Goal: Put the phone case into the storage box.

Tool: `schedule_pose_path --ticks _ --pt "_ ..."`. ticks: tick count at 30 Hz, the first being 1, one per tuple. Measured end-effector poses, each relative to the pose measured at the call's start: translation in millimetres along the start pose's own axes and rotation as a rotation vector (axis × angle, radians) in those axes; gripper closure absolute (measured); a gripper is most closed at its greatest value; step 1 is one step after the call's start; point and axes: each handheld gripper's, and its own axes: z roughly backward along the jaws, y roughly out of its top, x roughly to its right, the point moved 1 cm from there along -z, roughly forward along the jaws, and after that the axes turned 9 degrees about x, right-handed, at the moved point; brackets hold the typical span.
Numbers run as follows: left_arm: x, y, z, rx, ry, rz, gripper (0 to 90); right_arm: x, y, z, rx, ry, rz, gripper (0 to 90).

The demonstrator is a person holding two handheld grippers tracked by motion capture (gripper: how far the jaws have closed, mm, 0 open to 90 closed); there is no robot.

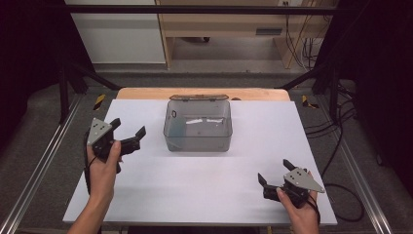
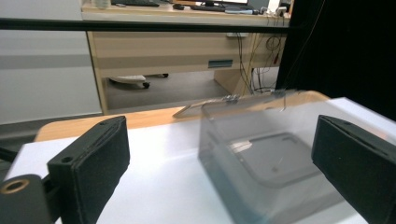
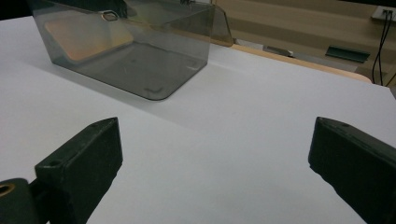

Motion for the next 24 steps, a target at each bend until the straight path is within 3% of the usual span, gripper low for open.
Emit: schedule_pose_path --ticks 11,17,24 --pt "-27.6 -27.8 43.7 0.020 0.014 0.029 4.2 3.2 0.7 0.9 0.055 -0.001 -0.006 3.2" --pt "-34.0 -38.3 59.9 0.035 0.010 0.047 4.1 6.4 1.2 1.8 0.083 0.004 -0.036 3.3" --pt "-33.9 -50.7 69.3 0.069 -0.022 0.019 4.6 9.1 1.7 2.4 0.108 0.015 -0.062 3.5"
